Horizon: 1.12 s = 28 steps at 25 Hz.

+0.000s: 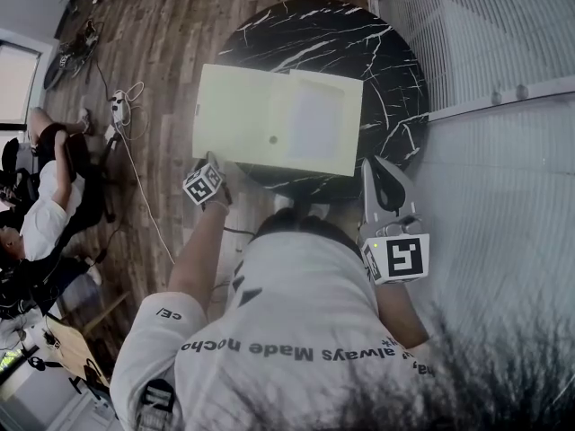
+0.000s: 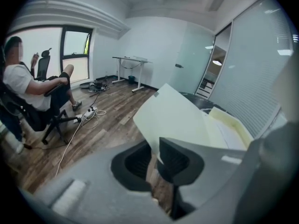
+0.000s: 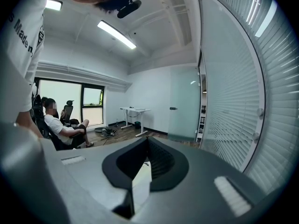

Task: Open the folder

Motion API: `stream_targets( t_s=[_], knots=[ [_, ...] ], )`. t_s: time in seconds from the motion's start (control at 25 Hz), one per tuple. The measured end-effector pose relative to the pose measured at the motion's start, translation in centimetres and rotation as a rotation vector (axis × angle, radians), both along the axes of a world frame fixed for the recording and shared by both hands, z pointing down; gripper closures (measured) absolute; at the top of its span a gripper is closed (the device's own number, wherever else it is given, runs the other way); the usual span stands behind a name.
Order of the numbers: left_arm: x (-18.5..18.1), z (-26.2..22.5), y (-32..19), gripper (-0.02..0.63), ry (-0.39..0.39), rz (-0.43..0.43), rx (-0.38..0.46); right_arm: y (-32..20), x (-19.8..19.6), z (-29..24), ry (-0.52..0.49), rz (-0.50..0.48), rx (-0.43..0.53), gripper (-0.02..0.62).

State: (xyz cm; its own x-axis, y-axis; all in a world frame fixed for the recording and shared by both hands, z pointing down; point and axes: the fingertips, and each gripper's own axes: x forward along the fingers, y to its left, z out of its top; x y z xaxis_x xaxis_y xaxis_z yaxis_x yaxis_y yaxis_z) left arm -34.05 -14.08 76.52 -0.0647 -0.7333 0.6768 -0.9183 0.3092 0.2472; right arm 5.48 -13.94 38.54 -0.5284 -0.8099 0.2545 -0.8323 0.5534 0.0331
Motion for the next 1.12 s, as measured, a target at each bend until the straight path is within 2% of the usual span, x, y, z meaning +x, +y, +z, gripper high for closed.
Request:
stream_targets(
  t_s=[0.56,0.72,0.88,1.12],
  knots=[
    [-0.2,3.6,0.9,0.521,0.106,-0.006,-0.067,1.3,0.3,1.2,0.014,0.003,-0.026,0.594],
    [-0.4,4.1,1.1,0.493,0.148,0.005,-0.08,1.6,0.4,1.0,0.013,0.006,-0.026,0.594],
    [-1.0,2.2,1.1,0.451,0.136,-0.009,-0.013,2.0,0.6,0.7,-0.001,0.005,-0.016,0.594],
    [-0.1,-1.5,1.9,0.369,0.116,0.049,0.069,2.4,0.5,0.4,-0.027,-0.002,-0.002,0.594]
  ],
)
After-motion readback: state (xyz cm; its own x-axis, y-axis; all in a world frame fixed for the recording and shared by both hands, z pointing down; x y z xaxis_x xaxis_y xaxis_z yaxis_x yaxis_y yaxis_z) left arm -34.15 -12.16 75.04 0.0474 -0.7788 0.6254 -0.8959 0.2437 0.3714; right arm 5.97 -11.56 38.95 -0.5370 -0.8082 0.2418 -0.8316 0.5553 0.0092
